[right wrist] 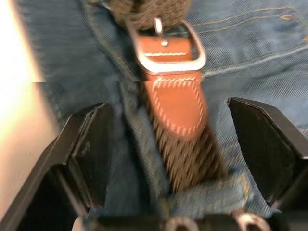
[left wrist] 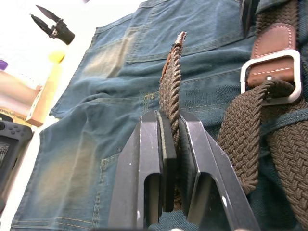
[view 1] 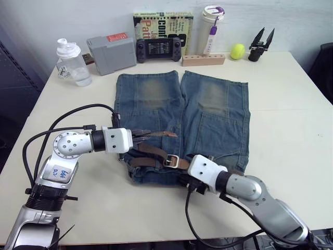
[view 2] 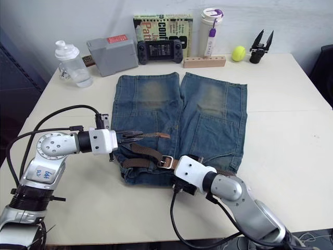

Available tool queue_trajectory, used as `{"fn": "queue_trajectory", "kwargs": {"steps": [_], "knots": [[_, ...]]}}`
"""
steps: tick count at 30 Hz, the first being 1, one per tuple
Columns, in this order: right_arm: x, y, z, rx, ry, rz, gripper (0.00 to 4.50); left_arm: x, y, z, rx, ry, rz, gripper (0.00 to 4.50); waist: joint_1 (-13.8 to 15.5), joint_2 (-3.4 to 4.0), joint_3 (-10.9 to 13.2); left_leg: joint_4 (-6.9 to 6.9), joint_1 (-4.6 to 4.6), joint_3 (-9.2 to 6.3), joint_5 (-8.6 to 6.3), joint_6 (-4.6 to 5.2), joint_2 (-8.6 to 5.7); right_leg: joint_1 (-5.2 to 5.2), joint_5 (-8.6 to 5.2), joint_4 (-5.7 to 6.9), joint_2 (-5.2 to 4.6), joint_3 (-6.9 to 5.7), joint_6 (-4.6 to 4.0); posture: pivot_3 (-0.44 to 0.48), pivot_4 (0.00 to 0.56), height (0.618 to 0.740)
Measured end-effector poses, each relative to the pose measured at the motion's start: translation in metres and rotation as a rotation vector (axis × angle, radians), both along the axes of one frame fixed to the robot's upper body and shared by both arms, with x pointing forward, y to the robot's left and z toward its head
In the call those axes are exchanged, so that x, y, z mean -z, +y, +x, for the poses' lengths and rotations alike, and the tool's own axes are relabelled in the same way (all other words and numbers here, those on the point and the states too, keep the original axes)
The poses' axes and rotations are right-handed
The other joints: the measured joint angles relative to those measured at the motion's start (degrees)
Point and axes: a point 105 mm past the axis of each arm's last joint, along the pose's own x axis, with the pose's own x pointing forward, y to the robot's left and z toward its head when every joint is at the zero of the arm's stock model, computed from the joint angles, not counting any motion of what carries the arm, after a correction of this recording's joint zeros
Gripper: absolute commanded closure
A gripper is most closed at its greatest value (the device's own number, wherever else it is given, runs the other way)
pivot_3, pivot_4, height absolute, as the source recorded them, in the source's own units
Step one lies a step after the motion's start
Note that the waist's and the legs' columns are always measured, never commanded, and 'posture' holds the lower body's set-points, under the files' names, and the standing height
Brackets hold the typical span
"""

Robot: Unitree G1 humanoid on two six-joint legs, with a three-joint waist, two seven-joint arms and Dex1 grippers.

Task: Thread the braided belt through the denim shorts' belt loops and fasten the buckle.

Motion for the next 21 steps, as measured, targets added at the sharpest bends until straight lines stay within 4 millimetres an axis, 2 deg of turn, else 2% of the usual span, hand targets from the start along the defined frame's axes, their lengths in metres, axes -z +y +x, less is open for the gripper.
{"fn": "queue_trajectory", "kwargs": {"steps": [7,9,11,16,17,21], "knots": [[-0.001,0.005,0.009,0.053,-0.04,0.033,0.51,-0.001,0.0,0.0,0.002,0.006,0.002,4.5,0.1,0.0,0.0,0.04,0.01,-0.02,0.0,0.0,0.0,0.08,0.0,-0.02,0.0,-0.03,0.0,0.0,0.15,0.726],[-0.001,0.004,0.01,0.057,-0.048,0.026,1.01,-0.001,0.0,0.0,0.003,0.006,0.006,4.5,0.1,0.0,0.0,0.04,0.01,-0.01,0.0,0.0,-0.01,0.08,0.0,-0.02,-0.01,-0.03,0.0,0.0,0.15,0.726],[-0.001,0.002,0.01,0.063,-0.049,0.015,1.72,0.0,0.001,0.0,0.008,0.007,0.014,4.5,0.2,0.0,0.0,0.04,0.01,-0.01,0.0,0.0,-0.01,0.08,0.0,-0.02,-0.01,-0.03,0.0,0.0,0.15,0.726],[0.006,-0.01,0.016,0.118,-0.039,-0.04,4.22,0.001,0.002,0.0,0.007,0.013,0.018,4.5,0.1,0.0,0.0,0.02,0.0,0.0,0.0,0.0,0.0,0.07,0.0,-0.02,-0.01,-0.03,0.0,0.0,0.15,0.726],[0.006,-0.01,0.016,0.121,-0.038,-0.041,4.46,0.002,0.003,0.001,0.005,0.016,0.018,4.5,0.1,0.0,0.0,0.02,0.01,0.0,0.0,0.0,0.0,0.07,0.0,-0.02,0.0,-0.04,0.0,0.0,0.15,0.726],[0.006,-0.01,0.016,0.121,-0.046,-0.046,4.45,0.005,0.006,0.003,-0.006,0.033,0.02,4.5,0.1,-0.01,0.0,0.03,0.0,0.02,0.0,0.0,-0.01,0.07,0.0,-0.02,0.0,-0.04,0.0,0.0,0.15,0.726]]}}
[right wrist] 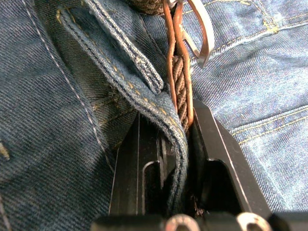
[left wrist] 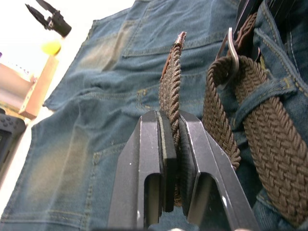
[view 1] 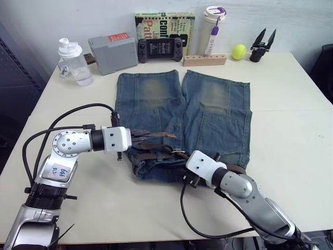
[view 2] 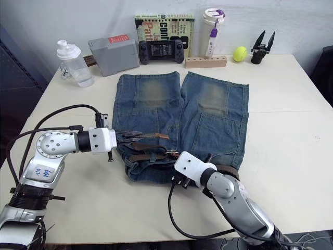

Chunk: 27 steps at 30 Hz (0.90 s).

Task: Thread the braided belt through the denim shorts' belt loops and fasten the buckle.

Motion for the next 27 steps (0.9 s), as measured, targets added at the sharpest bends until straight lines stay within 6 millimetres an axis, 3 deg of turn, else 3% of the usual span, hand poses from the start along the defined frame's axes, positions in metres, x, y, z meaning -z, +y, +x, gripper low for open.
{"fn": "queue_trajectory", "kwargs": {"steps": [5,12,27], "knots": [[-0.008,0.001,0.002,-0.047,-0.079,-0.058,4.45,0.002,0.004,0.0,-0.004,0.005,0.024,4.5,-0.1,0.0,0.0,-0.01,0.0,0.0,0.0,0.0,0.0,-0.02,0.0,-0.01,0.0,0.01,0.0,0.0,0.15,0.726],[-0.031,0.005,0.014,-0.155,-0.379,-0.217,4.45,0.006,0.003,0.003,0.021,0.027,0.073,4.5,-0.2,-0.01,0.0,-0.02,-0.01,0.37,0.0,0.0,0.02,-0.03,0.0,-0.01,0.02,0.0,0.01,0.0,0.15,0.726],[-0.032,0.006,0.018,-0.152,-0.414,-0.215,4.45,-0.005,-0.004,0.001,0.086,-0.002,0.077,4.5,-0.2,-0.01,0.0,-0.01,-0.01,0.39,0.0,0.0,0.03,-0.03,0.0,0.0,0.03,0.01,0.01,0.0,0.15,0.726]]}}
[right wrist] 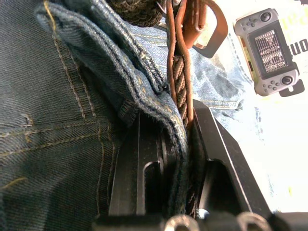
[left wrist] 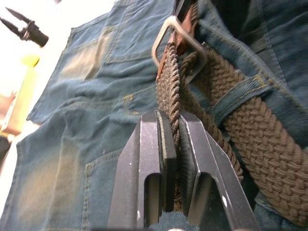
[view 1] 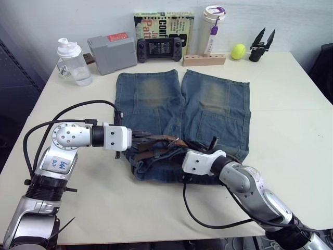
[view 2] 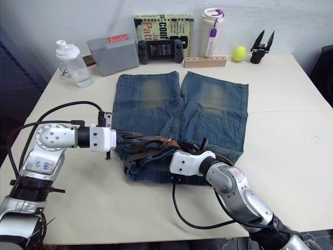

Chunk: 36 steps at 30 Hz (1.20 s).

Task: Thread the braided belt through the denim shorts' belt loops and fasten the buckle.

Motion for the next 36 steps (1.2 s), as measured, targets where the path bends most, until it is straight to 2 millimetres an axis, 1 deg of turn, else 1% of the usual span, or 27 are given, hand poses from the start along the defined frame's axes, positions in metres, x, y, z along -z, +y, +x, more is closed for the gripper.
{"fn": "queue_trajectory", "kwargs": {"steps": [6,12,16,17,19,22,25,27,29,36], "knots": [[0.001,0.003,-0.001,-0.01,0.011,0.011,4.45,-0.005,0.003,-0.005,0.06,-0.018,0.07,4.5,0.0,0.0,0.0,0.0,0.0,0.01,0.0,0.0,0.01,0.0,0.0,0.0,0.01,0.0,0.0,0.0,0.15,0.726],[0.002,0.004,-0.001,-0.024,0.015,0.01,4.45,0.0,0.008,-0.001,0.071,-0.001,0.102,4.5,0.0,0.0,0.0,0.0,-0.01,0.01,0.0,0.0,0.0,0.0,0.0,0.0,0.02,0.0,0.0,0.0,0.15,0.726],[0.001,0.007,-0.003,-0.057,0.003,0.013,4.45,-0.005,0.0,0.002,0.1,-0.025,0.093,4.5,0.0,0.0,0.0,0.0,0.0,0.01,0.0,0.0,0.0,0.0,0.0,0.0,0.01,0.0,0.0,0.0,0.15,0.726],[0.002,0.008,-0.004,-0.067,0.01,0.012,4.45,-0.001,-0.014,0.004,0.145,-0.028,0.078,4.5,0.0,0.0,0.0,0.0,0.0,0.02,0.0,0.0,0.0,0.0,0.0,0.01,0.03,0.0,0.0,0.0,0.15,0.726],[0.007,0.004,-0.004,-0.053,0.035,0.006,4.45,-0.001,-0.025,0.007,0.169,-0.028,0.061,4.5,0.0,-0.01,0.0,0.0,-0.01,0.03,0.0,0.0,0.0,-0.01,0.0,0.01,0.04,0.0,0.0,0.0,0.15,0.726],[0.008,0.003,-0.003,-0.048,0.04,0.006,4.45,0.0,-0.028,0.008,0.175,-0.023,0.05,4.5,0.0,-0.01,0.0,0.02,0.0,0.03,0.0,0.0,-0.01,0.01,0.0,0.01,0.03,0.01,0.0,0.0,0.15,0.726],[0.016,-0.003,-0.004,-0.014,0.11,0.029,4.45,0.011,-0.036,0.008,0.184,0.011,0.03,4.5,0.1,-0.01,0.0,0.01,0.02,0.02,0.0,0.0,-0.01,0.02,0.0,0.01,0.02,0.01,0.0,0.0,0.15,0.726],[0.028,-0.009,-0.007,0.044,0.222,0.076,4.45,0.033,-0.04,0.002,0.188,0.085,0.012,4.5,0.2,-0.01,0.0,0.05,0.01,0.01,0.0,0.01,-0.01,0.02,0.0,0.04,0.02,0.0,0.0,0.0,0.15,0.726],[0.026,-0.012,-0.006,0.066,0.242,0.093,4.45,0.045,-0.044,-0.003,0.192,0.125,0.004,4.5,0.3,-0.01,0.0,0.11,0.0,0.0,0.0,0.01,-0.02,0.03,0.01,0.07,0.0,0.01,0.01,0.0,0.15,0.726],[0.027,-0.014,-0.007,0.066,0.259,0.076,4.45,0.049,-0.045,-0.003,0.187,0.124,0.03,4.5,0.5,-0.01,0.0,0.09,0.02,0.0,0.0,0.01,-0.02,0.04,0.01,0.07,0.0,0.0,0.01,0.0,0.15,0.726]]}}
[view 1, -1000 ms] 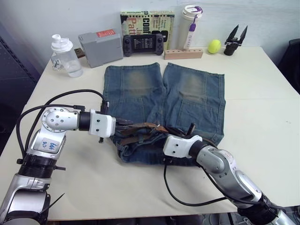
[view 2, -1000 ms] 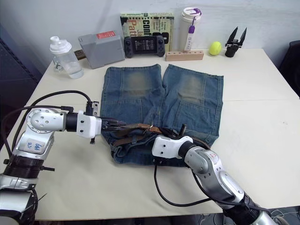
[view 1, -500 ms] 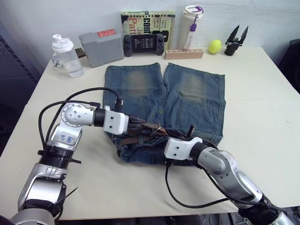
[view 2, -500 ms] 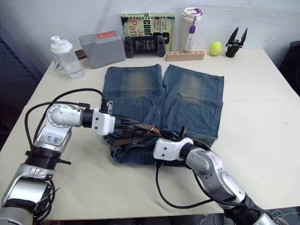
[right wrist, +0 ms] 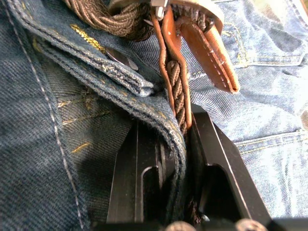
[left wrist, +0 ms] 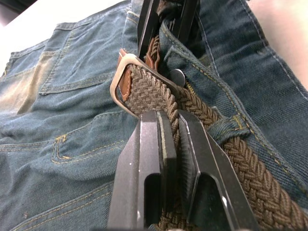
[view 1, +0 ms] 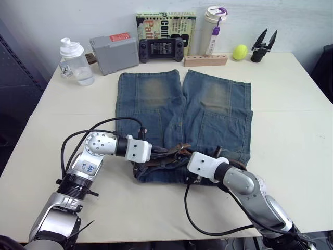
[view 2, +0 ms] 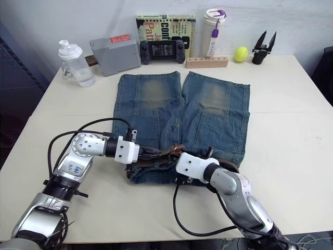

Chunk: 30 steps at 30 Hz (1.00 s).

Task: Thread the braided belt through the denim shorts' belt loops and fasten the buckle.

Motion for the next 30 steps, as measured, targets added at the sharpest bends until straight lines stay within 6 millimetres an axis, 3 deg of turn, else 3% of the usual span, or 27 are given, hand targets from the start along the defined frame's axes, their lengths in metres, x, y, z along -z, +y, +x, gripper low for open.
{"fn": "queue_trajectory", "kwargs": {"steps": [13,15,16,17,23,27,30], "knots": [[0.002,0.004,-0.01,-0.068,0.047,-0.015,4.45,-0.011,-0.03,0.009,0.047,-0.044,-0.007,4.5,0.7,0.0,0.0,0.0,0.0,0.04,0.0,0.0,0.01,-0.01,0.0,0.0,0.04,0.0,0.0,0.0,0.15,0.726],[0.002,0.002,-0.009,-0.047,0.064,-0.002,3.42,-0.009,-0.032,0.009,0.048,-0.043,-0.004,4.5,0.7,0.0,0.0,0.0,0.0,0.04,0.0,0.0,0.01,-0.01,0.0,0.0,0.04,0.0,0.0,0.0,0.15,0.726],[0.003,0.001,-0.01,-0.043,0.074,0.002,3.21,-0.009,-0.033,0.009,0.05,-0.042,-0.006,4.5,0.7,0.0,0.0,0.0,0.0,0.04,0.0,0.0,0.01,-0.01,0.0,0.0,0.04,0.01,0.0,0.0,0.15,0.726],[0.005,0.001,-0.011,-0.042,0.095,0.009,2.63,-0.008,-0.034,0.008,0.053,-0.039,-0.01,4.5,0.9,0.0,0.0,0.02,0.0,0.02,0.0,0.0,-0.01,0.0,0.0,0.0,0.02,-0.01,0.0,0.0,0.15,0.726],[-0.005,-0.01,-0.02,-0.018,0.188,0.088,0.23,-0.004,-0.042,0.007,0.037,-0.012,-0.047,4.5,1.1,0.0,0.0,0.06,0.0,-0.02,0.0,0.01,-0.04,0.04,0.01,0.01,-0.01,-0.01,0.01,0.0,0.15,0.726],[-0.026,-0.018,-0.04,-0.08,0.303,0.176,0.23,-0.002,-0.045,0.007,0.024,-0.004,-0.065,4.5,1.1,-0.01,0.0,0.06,0.01,-0.07,0.0,0.01,-0.03,0.06,0.01,0.0,0.0,-0.02,0.01,0.0,0.15,0.726],[-0.047,-0.029,-0.044,-0.105,0.364,0.237,0.23,-0.001,-0.047,0.007,0.019,-0.004,-0.071,4.5,1.1,-0.01,0.0,0.14,0.01,-0.09,-0.01,0.03,-0.04,0.11,0.02,0.02,-0.03,-0.01,0.02,0.0,0.15,0.726]]}}
